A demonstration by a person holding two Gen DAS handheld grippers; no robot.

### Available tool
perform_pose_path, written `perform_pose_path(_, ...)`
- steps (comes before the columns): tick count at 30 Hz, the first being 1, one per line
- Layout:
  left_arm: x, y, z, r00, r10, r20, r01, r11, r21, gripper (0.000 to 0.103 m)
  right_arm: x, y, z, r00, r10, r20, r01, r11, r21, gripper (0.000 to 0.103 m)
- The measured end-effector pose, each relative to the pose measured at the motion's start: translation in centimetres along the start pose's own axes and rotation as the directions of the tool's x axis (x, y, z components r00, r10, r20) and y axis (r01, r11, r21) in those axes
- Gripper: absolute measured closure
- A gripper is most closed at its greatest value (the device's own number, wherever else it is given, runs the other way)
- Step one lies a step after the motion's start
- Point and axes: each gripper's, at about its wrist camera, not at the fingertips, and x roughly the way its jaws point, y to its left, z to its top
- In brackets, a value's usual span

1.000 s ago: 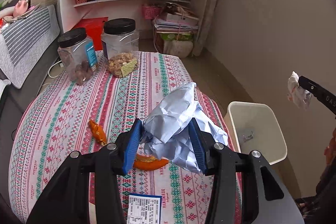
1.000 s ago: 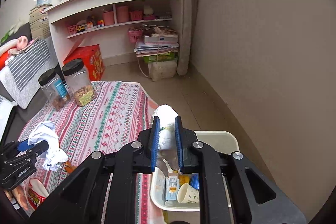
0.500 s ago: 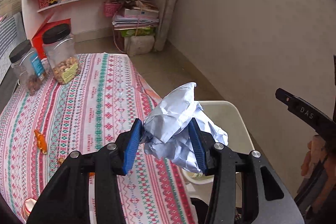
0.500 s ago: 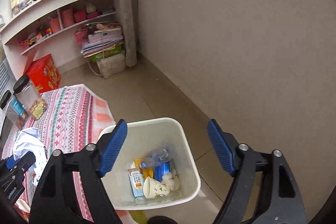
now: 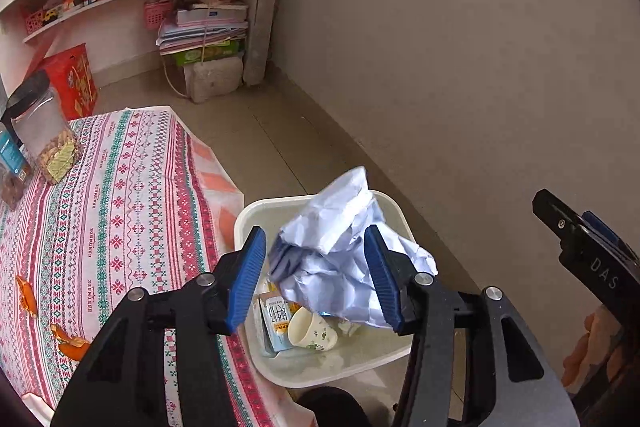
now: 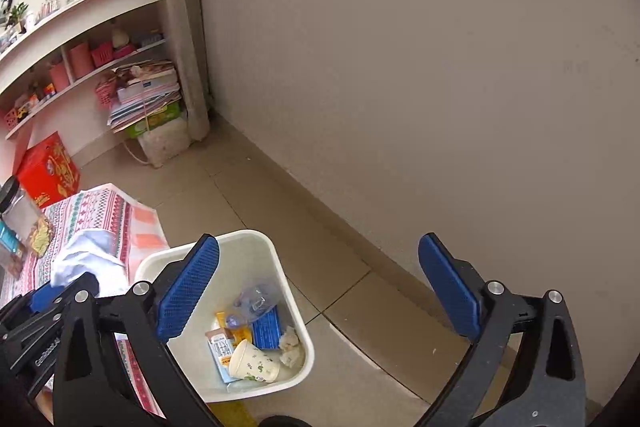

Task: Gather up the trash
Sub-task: 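Open the left gripper over the white bin to drop the plastic bag, then move both grippers back over the table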

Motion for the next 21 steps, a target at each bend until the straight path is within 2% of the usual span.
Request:
perform_pose_path(4, -0.4, 0.1, -0.2, 1.0, 0.011, 0.006, -0.011, 1.0, -0.01, 0.046, -0.2, 0.0, -0.1, 1.0, 0.014, -0.006, -0.014, 1.0, -0.012, 0.007)
perform_pose_path(7, -1.2, 0.5, -0.8, 0.999, 0.05, 0.021, -0.05, 0.999, 0.0, 0.044, -0.4, 0.7, -0.6, 0.999, 0.035, -0.018, -0.036, 0.998, -0.043, 0.007)
perform_pose_path(15, -4.3, 4.4, -3.1, 0.986, 0.163, 0.044, -0.161, 0.986, -0.037, 0.038, -1.5, 5.5, -3.4, 0.989, 0.13, -0.064, -0.139, 0.976, -0.168, 0.007)
perform_pose_path(21, -7.0, 7.6, -6.1, 0.969, 0.245, 0.031, -0.244, 0.969, -0.038, 0.031, -2.5, 9.6, -6.0, 0.975, 0.196, -0.107, -0.217, 0.946, -0.242, 0.007)
